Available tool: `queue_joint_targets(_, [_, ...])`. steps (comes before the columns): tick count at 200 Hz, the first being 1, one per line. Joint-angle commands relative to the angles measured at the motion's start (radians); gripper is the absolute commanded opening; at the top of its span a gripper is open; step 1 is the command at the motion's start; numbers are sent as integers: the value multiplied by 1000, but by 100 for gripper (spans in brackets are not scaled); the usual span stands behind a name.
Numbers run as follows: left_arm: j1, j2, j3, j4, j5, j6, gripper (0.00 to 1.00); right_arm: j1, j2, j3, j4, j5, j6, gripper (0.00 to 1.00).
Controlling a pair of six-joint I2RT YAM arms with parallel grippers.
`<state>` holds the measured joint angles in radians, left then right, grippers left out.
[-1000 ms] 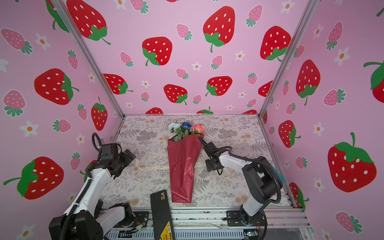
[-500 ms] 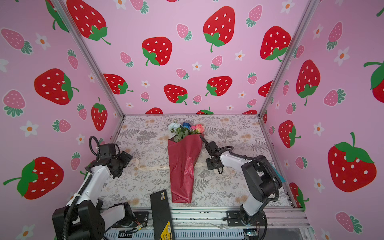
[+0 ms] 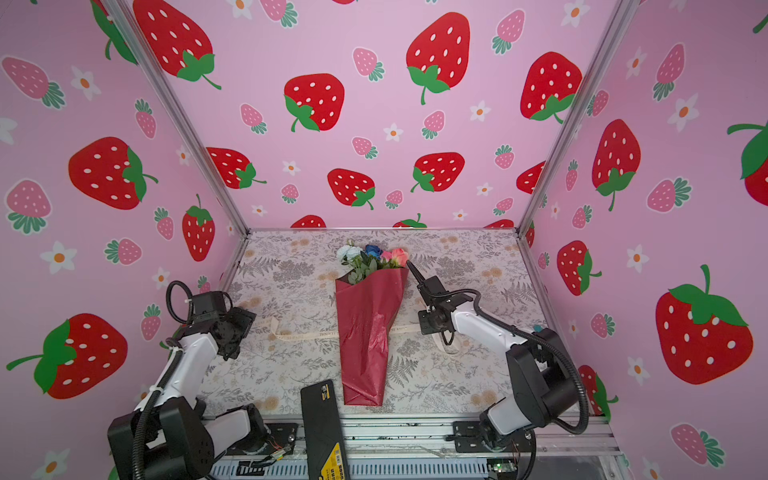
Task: Tie the bouquet of fake flowers
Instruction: 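Grasp the cream ribbon ends on either side of the bouquet with both grippers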
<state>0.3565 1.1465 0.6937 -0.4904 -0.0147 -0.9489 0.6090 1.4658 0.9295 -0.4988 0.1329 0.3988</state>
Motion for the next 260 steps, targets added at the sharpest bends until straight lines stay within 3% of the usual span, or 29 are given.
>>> queue_joint_targets(1, [15, -14, -6, -15, -95, -63, 86, -10, -74, 26, -18, 60, -4, 0])
queue_joint_targets(65, [32, 69, 6, 46, -269, -220, 73, -18, -219, 42, 51, 143, 33, 0])
queue_joint_targets(104, [32, 197, 122, 36, -304, -174, 72, -33, -259, 51, 88, 143, 70, 0])
queue_joint_targets(196, [-78, 442, 263, 78, 32, -55, 74, -49, -272, 49, 103, 162, 103, 0])
queue_joint_targets(260, [-126, 531, 335, 1, 2, -123, 74, -54, -280, 45, 107, 235, 76, 0])
